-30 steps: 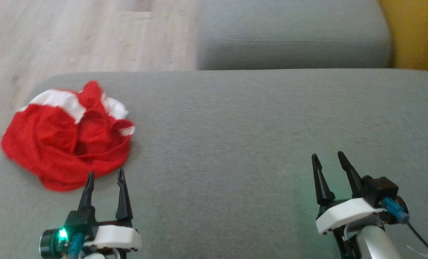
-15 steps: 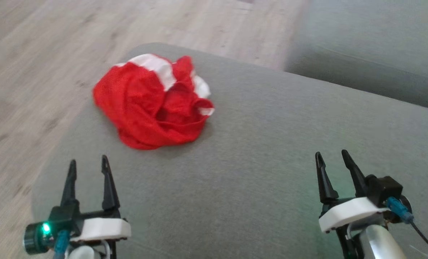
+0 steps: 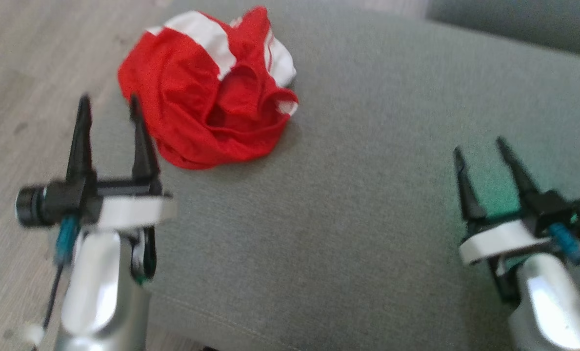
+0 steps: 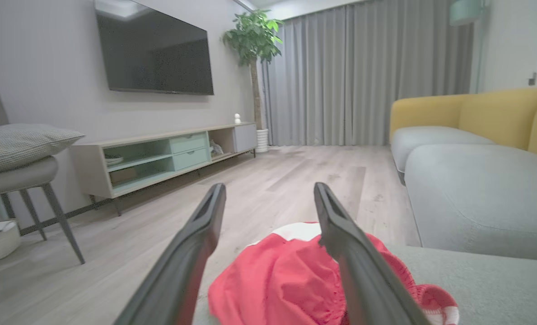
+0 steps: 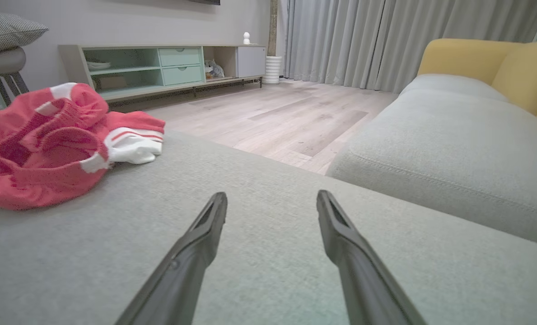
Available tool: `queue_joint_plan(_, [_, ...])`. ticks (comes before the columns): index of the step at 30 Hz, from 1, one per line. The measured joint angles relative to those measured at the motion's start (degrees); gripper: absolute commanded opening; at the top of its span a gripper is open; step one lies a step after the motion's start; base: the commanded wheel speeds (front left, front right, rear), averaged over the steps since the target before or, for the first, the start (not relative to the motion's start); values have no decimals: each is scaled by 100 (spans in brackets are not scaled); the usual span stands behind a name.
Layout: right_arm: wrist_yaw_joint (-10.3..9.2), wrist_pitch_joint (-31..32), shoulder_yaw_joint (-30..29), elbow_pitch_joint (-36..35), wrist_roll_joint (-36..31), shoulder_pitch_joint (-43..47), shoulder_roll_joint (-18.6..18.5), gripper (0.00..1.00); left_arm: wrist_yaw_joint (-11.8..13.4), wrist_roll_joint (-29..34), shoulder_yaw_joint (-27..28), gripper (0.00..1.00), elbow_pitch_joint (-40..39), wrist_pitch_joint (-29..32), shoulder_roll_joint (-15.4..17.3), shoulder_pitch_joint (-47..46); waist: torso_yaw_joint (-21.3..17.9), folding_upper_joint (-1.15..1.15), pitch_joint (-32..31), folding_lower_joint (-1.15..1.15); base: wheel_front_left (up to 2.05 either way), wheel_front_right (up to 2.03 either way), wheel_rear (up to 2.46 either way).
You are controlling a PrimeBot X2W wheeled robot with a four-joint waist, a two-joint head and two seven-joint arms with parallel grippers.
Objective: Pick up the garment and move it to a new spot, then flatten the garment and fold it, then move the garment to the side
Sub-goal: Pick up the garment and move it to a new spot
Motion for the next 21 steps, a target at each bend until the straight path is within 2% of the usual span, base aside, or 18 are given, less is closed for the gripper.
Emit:
queue_joint_plan(4, [0,-1,-11,-333,-160,-255,-385,100,-221,77,-108,100,636,-7,-34,-825,-135,0,517,1,0,0,0])
queue_joint_plan(5, [0,-1,-30,-464,-215,-277,-497,100,-341,105,-165,100,1016,-7,-54,-1187,-217,0,747,1,0,0,0])
queue_joint_plan(9, [0,-2,-75,-623,-255,-277,-617,100,-543,123,-327,100,2027,-8,-76,-1756,-408,0,1111,1,0,0,0])
queue_joint_plan(14, [0,-33,-94,-802,-258,-315,-701,100,-260,214,-281,100,3288,-5,-66,-2220,-654,0,1378,0,0,0,0])
queue_joint_plan(19, [1,-37,-14,-915,-258,-425,-723,100,-140,214,-189,100,3731,-7,-14,-2693,-817,0,1551,-1,0,0,0])
queue_joint_plan(20, [1,-47,-4,-921,-258,-455,-730,100,-132,216,-187,91,3752,-5,21,-2748,-841,0,1584,-1,0,0,0])
queue_joint_plan(21, [1,-51,-5,-933,-259,-485,-740,100,-104,235,-180,33,3721,-5,66,-2781,-865,0,1615,-1,0,0,0])
